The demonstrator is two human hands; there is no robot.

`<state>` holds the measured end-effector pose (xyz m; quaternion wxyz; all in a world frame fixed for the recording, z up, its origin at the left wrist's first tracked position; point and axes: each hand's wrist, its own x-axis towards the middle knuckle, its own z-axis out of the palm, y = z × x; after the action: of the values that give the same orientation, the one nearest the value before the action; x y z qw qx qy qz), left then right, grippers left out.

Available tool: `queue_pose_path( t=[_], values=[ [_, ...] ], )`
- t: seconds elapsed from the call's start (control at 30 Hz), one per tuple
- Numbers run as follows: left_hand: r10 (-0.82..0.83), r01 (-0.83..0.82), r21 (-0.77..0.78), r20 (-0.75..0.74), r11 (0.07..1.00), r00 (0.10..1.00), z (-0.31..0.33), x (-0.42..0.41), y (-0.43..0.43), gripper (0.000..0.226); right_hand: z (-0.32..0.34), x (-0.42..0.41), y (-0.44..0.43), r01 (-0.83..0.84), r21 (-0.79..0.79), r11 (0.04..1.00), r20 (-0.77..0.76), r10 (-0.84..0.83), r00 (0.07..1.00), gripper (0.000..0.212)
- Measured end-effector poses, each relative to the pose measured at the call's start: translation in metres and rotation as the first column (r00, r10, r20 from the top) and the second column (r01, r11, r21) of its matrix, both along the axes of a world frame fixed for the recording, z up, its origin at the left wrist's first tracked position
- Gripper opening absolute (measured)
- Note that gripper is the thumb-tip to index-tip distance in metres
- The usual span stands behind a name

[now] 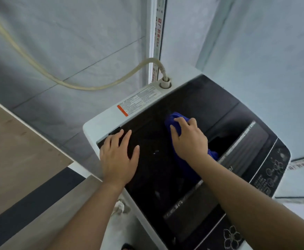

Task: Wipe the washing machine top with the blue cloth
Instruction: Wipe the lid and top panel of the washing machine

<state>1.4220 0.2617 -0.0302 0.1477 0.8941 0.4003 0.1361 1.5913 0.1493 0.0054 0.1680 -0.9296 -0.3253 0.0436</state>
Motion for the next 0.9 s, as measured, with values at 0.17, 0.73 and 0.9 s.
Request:
queue_pose_path(
  t=[0.17, 0.73, 0.9],
  values=[
    [-0.020, 0.020, 0.003, 0.030, 1.000, 0.999, -0.001, -0.001, 0.001, 0.052, 0.008, 0.010, 0.023, 0.064, 0.034, 0.997, -0.048, -0.062, 0.997, 0.037],
    [0.049, -0.047, -0.046, 0.047, 0.998, 0.998, 0.002, 0.007, 0.003, 0.051, 0.005, 0.061, 0.040, -0.028, 0.032, 0.999, -0.096, 0.031, 0.995, 0.042],
    [0.010, -0.010, -0.004, 0.056, 1.000, 0.998, -0.003, 0.003, 0.004, 0.050, 0.009, 0.000, 0.027, -0.119, 0.023, 0.993, -0.133, 0.121, 0.984, 0.038]
  ],
)
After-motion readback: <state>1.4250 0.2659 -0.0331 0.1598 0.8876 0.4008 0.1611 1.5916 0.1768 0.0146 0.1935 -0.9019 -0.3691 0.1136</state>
